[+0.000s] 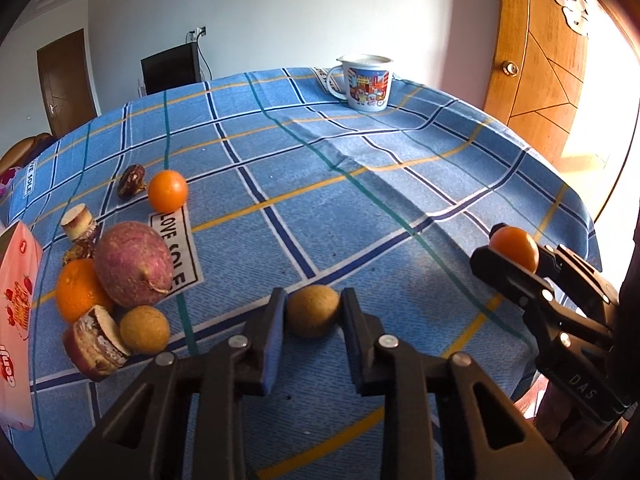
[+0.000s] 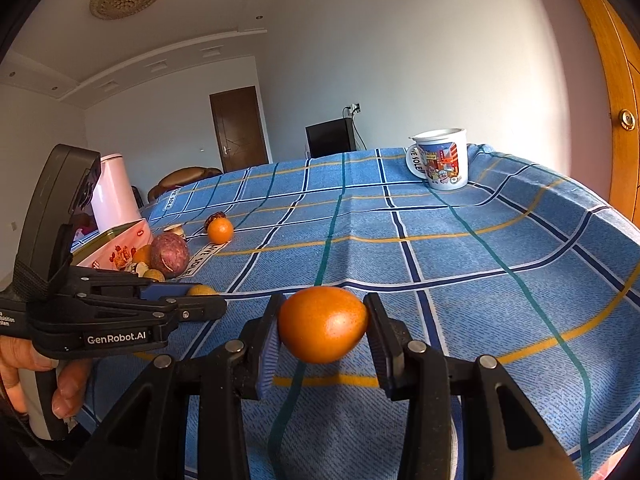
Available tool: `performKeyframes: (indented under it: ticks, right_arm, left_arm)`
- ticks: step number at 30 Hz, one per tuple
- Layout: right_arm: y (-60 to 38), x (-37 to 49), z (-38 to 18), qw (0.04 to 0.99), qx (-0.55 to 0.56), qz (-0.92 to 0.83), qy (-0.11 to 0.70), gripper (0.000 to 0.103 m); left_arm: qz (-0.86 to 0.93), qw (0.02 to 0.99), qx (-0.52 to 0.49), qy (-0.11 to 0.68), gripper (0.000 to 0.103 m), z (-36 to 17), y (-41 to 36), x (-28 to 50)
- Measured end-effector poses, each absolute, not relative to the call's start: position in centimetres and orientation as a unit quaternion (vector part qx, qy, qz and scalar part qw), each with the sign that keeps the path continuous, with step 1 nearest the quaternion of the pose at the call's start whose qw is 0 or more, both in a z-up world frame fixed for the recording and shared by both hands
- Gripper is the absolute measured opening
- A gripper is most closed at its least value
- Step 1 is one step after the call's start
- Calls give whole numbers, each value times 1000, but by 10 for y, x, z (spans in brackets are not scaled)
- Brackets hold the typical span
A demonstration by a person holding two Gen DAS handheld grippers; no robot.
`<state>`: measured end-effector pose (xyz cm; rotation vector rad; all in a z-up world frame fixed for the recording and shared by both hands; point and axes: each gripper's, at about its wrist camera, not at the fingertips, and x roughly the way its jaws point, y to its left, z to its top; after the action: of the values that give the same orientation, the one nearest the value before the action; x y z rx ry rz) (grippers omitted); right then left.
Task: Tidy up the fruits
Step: 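Grasp the small tan round fruit with the left gripper while the right gripper grasps a tangerine, then carry the tan fruit in the left gripper while the right gripper carries the tangerine over the tin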
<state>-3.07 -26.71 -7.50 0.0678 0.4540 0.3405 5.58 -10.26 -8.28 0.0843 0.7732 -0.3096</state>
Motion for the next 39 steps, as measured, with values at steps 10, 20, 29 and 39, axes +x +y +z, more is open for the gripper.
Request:
performKeyframes:
  ticks: [10, 20, 29, 39]
  right_arm:
    - [-237, -30, -59, 958, 16, 196, 211, 42]
    - [-167, -14, -14, 941, -5, 281, 186, 41]
    - [-96, 4, 15, 917, -21, 350, 188, 42]
    - [0, 27, 17, 891, -69, 395, 211, 42]
  left_arm:
    - [-88, 948, 13, 304, 29, -45, -42, 40]
    - [-19, 966, -42, 253, 29, -13, 59, 26]
    - [21, 966, -69, 250, 29, -15, 121, 24]
    - [72, 958, -103, 258, 29, -31, 181, 28]
